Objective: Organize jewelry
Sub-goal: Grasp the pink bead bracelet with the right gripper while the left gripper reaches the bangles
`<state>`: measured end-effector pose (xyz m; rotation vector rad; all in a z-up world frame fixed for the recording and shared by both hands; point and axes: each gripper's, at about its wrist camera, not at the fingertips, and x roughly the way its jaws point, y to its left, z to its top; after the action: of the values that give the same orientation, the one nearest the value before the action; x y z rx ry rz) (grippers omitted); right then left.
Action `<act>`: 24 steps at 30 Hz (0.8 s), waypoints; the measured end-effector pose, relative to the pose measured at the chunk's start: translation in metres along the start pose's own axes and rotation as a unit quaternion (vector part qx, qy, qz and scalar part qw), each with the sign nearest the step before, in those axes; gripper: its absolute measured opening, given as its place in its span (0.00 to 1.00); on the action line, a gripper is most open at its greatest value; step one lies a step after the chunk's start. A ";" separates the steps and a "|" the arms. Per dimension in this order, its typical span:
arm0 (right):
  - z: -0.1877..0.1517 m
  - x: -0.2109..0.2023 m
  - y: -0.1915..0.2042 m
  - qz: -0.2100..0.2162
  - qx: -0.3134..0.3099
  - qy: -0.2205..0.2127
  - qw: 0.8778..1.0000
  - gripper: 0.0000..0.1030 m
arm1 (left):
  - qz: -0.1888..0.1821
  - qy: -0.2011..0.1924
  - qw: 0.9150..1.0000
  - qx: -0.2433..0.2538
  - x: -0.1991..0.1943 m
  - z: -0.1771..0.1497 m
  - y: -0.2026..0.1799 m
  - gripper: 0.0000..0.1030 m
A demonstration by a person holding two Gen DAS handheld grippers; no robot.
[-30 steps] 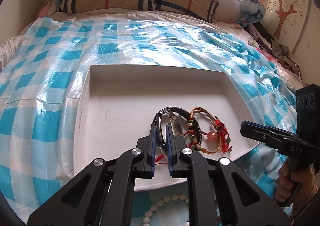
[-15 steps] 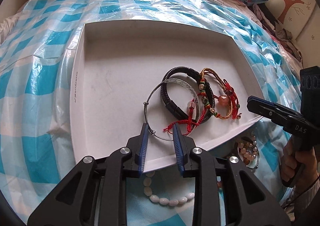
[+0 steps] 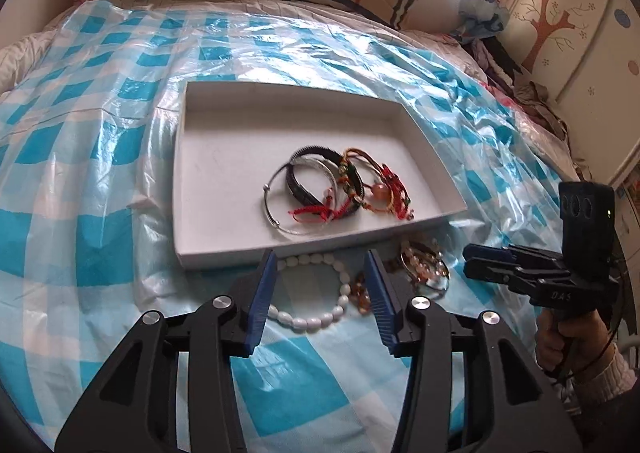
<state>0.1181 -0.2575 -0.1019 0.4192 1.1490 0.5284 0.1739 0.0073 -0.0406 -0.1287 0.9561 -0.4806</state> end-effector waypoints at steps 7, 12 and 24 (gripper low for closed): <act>0.014 0.022 -0.008 0.005 0.030 0.002 1.000 0.37 | -0.033 0.030 0.998 0.048 0.022 -0.013 -0.042 0.42; 0.016 0.041 -0.019 0.017 0.052 0.020 0.998 0.18 | -0.050 0.043 0.996 0.054 0.034 -0.012 -0.055 0.45; -0.006 0.032 -0.024 0.050 0.086 0.017 0.995 0.10 | -0.101 0.087 0.991 0.033 0.072 -0.013 -0.067 0.45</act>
<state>0.1270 -0.2576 -0.1408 0.6206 1.2158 0.5262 0.1755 -0.0828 -0.0816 -0.1259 1.1028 -0.7177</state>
